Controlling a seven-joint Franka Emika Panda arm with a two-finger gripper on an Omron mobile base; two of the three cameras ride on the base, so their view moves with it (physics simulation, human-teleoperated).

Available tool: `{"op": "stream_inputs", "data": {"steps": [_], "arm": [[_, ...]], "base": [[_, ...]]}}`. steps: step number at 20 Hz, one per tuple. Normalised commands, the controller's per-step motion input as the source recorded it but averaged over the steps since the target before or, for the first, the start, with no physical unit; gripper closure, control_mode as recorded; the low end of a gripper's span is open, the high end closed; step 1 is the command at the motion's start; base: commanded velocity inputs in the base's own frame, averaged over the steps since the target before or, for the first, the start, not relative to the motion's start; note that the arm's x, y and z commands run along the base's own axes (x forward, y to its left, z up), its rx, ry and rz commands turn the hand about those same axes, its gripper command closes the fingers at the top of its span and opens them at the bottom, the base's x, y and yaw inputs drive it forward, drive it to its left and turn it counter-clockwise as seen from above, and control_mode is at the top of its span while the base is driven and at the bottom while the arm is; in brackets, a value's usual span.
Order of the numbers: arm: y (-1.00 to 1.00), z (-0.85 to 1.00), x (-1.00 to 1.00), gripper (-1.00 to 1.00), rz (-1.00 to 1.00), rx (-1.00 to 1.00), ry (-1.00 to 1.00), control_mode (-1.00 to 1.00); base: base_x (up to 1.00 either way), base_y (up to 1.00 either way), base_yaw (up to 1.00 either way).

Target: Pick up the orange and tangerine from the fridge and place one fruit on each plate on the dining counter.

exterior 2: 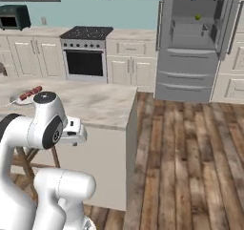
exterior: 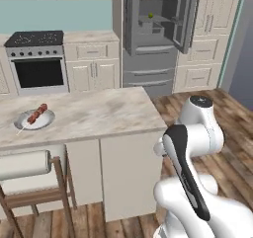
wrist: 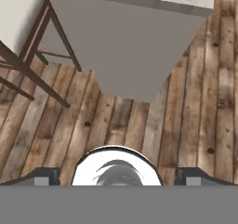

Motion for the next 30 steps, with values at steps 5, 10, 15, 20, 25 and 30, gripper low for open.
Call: {"op": "stream_inputs", "data": {"steps": [5,10,15,20,25,30], "arm": [[0.0,0.0,0.0,-1.0,0.0,0.0,0.0,1.0],[0.0,0.0,0.0,-1.0,0.0,0.0,0.0,1.0],[0.0,0.0,0.0,-1.0,0.0,0.0,0.0,1.0],[0.0,0.0,0.0,-1.0,0.0,0.0,0.0,1.0],[0.0,0.0,0.0,-1.0,0.0,0.0,0.0,1.0],[0.0,0.0,0.0,-1.0,0.0,0.0,0.0,1.0]], "base": [[0.52,-1.0,0.13],[0.52,-1.0,0.12],[0.36,-0.96,0.12],[0.68,-0.75,0.1],[0.98,-0.53,0.08],[1.0,-0.44,0.06]]}}
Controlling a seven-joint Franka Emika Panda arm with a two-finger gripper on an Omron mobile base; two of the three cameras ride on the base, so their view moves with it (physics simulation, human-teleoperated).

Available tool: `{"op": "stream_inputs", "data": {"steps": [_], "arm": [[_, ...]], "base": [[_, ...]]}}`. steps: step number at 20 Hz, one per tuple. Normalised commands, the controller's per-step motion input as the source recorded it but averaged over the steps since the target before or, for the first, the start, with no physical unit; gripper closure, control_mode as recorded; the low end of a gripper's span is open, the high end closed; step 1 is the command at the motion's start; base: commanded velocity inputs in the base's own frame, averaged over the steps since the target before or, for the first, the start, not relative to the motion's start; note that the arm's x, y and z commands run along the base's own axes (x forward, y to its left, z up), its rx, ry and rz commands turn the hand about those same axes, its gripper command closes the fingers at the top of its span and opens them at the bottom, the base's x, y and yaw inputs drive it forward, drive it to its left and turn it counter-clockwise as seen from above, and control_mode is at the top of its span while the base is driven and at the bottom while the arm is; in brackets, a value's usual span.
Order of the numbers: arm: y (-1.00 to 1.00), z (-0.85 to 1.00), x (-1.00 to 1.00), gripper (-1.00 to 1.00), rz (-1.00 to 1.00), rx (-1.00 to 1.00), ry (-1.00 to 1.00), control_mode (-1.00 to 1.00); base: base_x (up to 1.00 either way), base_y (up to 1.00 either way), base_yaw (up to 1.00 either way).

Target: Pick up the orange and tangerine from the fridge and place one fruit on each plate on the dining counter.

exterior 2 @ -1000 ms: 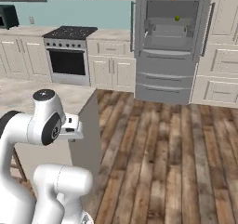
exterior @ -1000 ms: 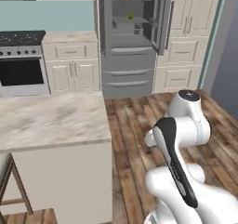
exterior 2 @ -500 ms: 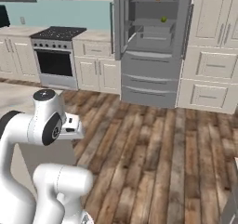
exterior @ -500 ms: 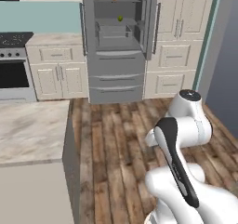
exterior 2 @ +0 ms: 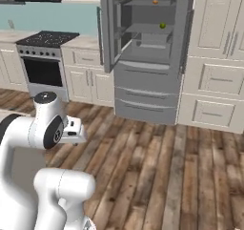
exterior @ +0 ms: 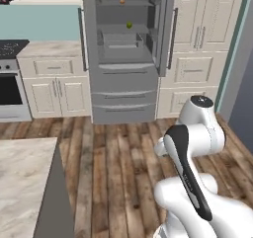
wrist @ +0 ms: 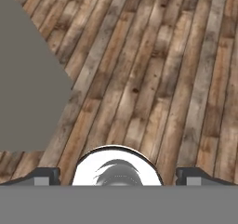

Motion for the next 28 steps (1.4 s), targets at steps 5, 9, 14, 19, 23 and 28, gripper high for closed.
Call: {"op": "stream_inputs", "data": {"steps": [5,9,14,19,23,28], "arm": [[0.0,0.0,0.0,-1.0,0.0,0.0,0.0,1.0],[0.0,0.0,0.0,-1.0,0.0,0.0,0.0,1.0],[0.0,0.0,0.0,-1.0,0.0,0.0,0.0,1.0],[0.0,0.0,0.0,-1.0,0.0,0.0,0.0,1.0],[0.0,0.0,0.0,-1.0,0.0,0.0,0.0,1.0],[0.0,0.0,0.0,-1.0,0.0,0.0,0.0,1.0]], "base": [[1.0,-0.39,0.01],[1.0,-0.29,0.0],[1.0,-0.06,-0.05],[0.96,0.0,-0.13],[0.85,0.0,-0.2],[0.7,0.05,-0.21]]}}
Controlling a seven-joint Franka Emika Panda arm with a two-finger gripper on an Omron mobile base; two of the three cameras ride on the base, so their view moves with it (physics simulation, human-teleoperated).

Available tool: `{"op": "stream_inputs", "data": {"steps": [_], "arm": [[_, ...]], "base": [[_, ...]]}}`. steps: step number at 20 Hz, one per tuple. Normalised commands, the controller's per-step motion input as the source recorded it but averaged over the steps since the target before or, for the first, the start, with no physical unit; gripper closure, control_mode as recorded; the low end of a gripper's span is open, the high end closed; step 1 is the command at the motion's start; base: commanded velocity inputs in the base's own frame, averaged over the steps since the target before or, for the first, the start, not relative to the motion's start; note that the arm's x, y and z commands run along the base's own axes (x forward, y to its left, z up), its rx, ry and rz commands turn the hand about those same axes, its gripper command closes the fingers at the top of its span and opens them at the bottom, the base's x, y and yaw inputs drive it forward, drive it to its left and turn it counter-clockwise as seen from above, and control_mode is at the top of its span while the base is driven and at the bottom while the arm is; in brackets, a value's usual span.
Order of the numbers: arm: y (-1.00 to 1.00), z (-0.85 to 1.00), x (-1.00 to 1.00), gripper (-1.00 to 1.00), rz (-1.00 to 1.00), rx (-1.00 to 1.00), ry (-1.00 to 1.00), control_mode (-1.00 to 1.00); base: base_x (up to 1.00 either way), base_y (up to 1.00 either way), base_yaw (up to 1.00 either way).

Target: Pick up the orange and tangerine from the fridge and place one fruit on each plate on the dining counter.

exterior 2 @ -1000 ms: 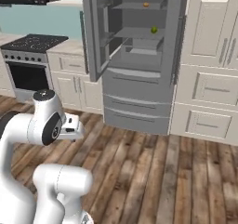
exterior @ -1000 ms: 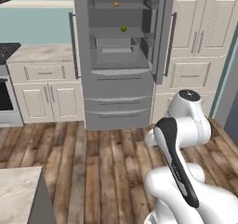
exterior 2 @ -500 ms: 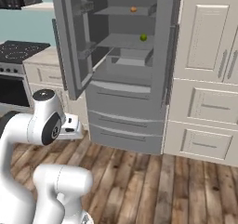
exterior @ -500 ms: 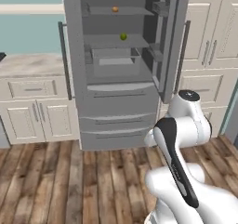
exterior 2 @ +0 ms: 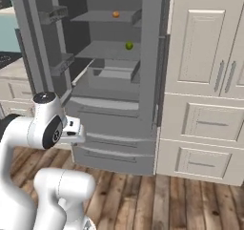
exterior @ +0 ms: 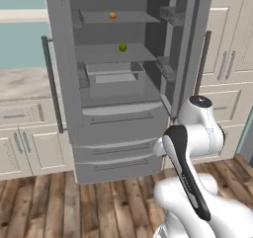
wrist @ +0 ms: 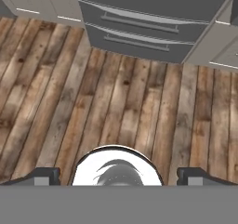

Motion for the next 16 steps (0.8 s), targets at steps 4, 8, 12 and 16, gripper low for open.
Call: {"op": "stream_inputs", "data": {"steps": [4,8,12,16], "arm": [[0.0,0.0,0.0,-1.0,0.0,0.0,0.0,1.0],[0.0,0.0,0.0,-1.0,0.0,0.0,0.0,1.0],[0.0,0.0,0.0,-1.0,0.0,0.0,0.0,1.0],[0.0,0.0,0.0,-1.0,0.0,0.0,0.0,1.0]], "base": [[0.53,0.05,-0.17],[0.51,0.1,-0.15],[0.67,0.14,-0.14],[0.65,0.24,-0.11]]}}
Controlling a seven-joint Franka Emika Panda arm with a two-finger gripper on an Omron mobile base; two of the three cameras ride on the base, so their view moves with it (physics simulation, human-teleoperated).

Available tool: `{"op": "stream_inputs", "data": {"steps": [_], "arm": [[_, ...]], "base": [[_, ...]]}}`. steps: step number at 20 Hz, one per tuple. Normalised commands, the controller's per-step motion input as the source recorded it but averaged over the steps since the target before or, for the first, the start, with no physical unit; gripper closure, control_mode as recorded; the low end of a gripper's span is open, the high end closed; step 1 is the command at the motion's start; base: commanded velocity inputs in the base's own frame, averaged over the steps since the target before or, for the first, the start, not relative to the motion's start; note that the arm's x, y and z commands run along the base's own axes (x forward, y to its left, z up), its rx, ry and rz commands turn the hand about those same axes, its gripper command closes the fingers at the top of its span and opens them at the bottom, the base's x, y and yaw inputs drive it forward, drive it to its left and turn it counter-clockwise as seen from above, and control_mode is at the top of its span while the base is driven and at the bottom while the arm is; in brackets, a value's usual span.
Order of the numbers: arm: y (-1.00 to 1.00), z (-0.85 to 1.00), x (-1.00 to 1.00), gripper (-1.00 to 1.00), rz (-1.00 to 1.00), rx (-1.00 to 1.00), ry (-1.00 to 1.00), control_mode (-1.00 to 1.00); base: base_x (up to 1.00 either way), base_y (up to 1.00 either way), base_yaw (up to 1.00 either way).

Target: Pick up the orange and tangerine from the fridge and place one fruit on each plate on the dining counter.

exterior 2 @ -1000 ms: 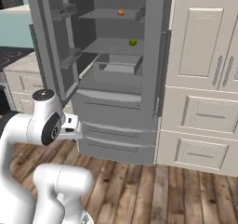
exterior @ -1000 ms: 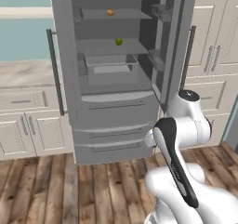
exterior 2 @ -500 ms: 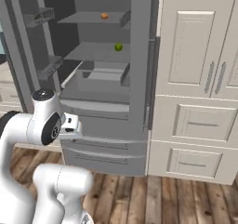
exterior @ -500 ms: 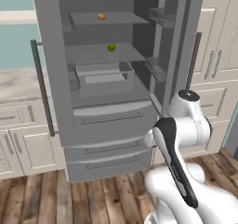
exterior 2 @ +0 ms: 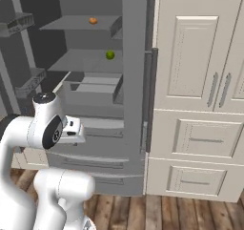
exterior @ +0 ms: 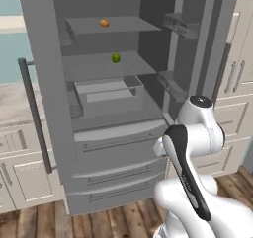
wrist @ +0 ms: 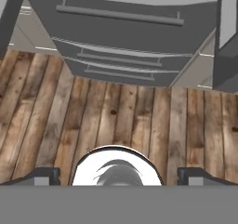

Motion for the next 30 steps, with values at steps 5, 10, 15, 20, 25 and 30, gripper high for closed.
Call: {"op": "stream_inputs", "data": {"steps": [5,10,15,20,25,30], "arm": [[0.0,0.0,0.0,-1.0,0.0,0.0,0.0,1.0],[0.0,0.0,0.0,-1.0,0.0,0.0,0.0,1.0],[0.0,0.0,0.0,-1.0,0.0,0.0,0.0,1.0],[0.0,0.0,0.0,-1.0,0.0,0.0,0.0,1.0],[0.0,0.0,0.0,-1.0,0.0,0.0,0.0,1.0],[0.0,0.0,0.0,-1.0,0.0,0.0,0.0,1.0]], "base": [[0.43,0.33,-0.11],[0.37,0.4,-0.11],[0.46,0.4,-0.07],[0.62,0.33,0.0],[0.62,0.3,0.0],[0.6,0.22,0.0]]}}
